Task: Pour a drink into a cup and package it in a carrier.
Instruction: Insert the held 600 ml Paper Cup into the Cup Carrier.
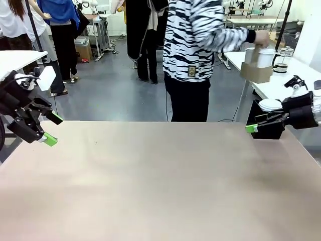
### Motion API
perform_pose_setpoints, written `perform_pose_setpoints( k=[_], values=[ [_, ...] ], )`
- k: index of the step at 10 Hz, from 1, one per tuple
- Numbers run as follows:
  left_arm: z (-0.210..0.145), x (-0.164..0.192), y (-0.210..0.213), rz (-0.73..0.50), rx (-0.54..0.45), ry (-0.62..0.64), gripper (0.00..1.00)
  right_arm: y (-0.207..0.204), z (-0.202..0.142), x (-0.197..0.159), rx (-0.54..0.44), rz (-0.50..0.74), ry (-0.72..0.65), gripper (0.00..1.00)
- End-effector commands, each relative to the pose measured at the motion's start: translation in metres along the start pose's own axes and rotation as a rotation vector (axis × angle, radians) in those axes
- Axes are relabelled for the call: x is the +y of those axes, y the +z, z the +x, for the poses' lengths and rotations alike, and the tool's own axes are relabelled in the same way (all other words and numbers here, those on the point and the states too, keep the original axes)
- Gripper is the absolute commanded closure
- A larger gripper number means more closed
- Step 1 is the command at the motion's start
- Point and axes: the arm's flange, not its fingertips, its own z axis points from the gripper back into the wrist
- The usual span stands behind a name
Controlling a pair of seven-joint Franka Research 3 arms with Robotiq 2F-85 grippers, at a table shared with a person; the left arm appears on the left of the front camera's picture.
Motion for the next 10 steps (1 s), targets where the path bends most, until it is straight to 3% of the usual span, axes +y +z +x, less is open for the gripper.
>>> perform_pose_setpoints(
  k=[1,10],
  values=[
    [-0.0018,0.0011,0.0002,-0.006,-0.018,-0.023,0.0,0.0003,0.0004,-0.001,-0.013,0.011,0.027,0.0],
    [-0.0018,0.0011,0.0002,-0.006,-0.018,-0.023,0.0,0.0003,0.0004,-0.001,-0.013,0.011,0.027,0.0]
  ],
)
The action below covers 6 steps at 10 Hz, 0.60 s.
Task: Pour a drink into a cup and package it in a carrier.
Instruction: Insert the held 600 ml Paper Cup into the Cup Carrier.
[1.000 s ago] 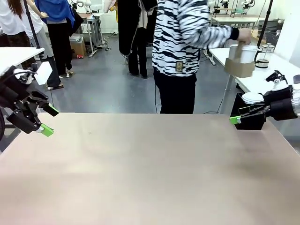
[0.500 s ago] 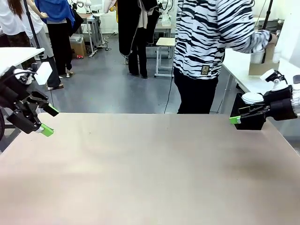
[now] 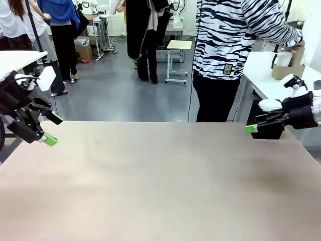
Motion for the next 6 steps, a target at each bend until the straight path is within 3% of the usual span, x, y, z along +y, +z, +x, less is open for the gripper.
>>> perform_pose_setpoints(
  k=[1,6],
  values=[
    [-0.0018,0.0011,0.0002,-0.006,-0.018,-0.023,0.0,0.0003,0.0004,-0.001,-0.013,0.011,0.027,0.0],
    [-0.0018,0.0011,0.0002,-0.006,-0.018,-0.023,0.0,0.0003,0.0004,-0.001,-0.013,0.011,0.027,0.0]
  ],
)
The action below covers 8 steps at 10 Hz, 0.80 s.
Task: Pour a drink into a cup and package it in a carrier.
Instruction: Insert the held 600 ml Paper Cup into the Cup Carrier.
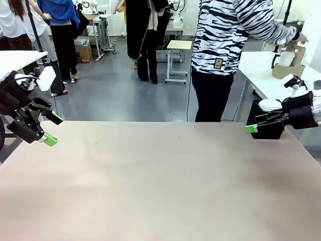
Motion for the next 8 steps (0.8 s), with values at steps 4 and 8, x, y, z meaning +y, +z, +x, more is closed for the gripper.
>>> perform_pose_setpoints(
  k=[4,8],
  values=[
    [-0.0018,0.0011,0.0002,-0.006,-0.018,-0.023,0.0,0.0003,0.0004,-0.001,-0.013,0.011,0.027,0.0],
    [-0.0018,0.0011,0.0002,-0.006,-0.018,-0.023,0.0,0.0003,0.0004,-0.001,-0.013,0.011,0.027,0.0]
  ],
)
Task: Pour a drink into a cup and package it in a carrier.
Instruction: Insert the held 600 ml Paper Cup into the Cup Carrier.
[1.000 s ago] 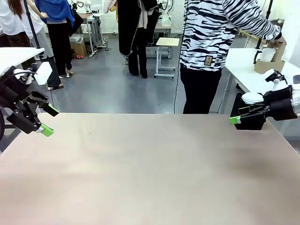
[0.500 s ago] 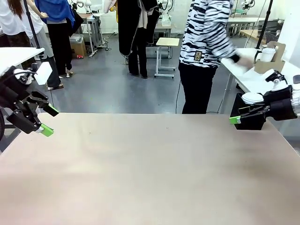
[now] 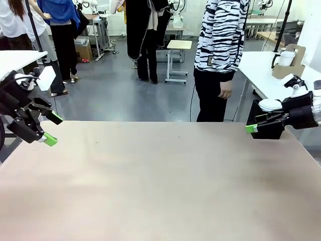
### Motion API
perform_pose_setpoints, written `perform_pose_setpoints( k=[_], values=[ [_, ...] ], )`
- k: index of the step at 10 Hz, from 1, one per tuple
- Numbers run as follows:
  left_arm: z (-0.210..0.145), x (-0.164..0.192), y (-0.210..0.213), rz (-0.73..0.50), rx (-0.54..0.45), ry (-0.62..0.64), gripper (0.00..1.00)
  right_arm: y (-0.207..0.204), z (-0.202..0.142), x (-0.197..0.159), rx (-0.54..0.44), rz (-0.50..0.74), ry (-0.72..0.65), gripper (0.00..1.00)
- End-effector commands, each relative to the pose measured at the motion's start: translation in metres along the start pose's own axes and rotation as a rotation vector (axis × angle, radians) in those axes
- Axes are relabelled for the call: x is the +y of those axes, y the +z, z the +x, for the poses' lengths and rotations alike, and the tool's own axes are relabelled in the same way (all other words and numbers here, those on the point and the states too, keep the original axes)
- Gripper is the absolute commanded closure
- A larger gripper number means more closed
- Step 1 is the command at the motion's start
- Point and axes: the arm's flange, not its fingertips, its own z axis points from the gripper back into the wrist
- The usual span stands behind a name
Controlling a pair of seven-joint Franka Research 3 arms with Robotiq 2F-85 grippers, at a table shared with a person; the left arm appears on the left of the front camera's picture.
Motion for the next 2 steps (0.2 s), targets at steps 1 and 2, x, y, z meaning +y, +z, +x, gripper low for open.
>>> perform_pose_setpoints(
  k=[1,2],
  values=[
    [-0.0018,0.0011,0.0002,-0.006,-0.018,-0.023,0.0,0.0003,0.0004,-0.001,-0.013,0.011,0.027,0.0],
    [-0.0018,0.0011,0.0002,-0.006,-0.018,-0.023,0.0,0.0003,0.0004,-0.001,-0.013,0.011,0.027,0.0]
  ],
)
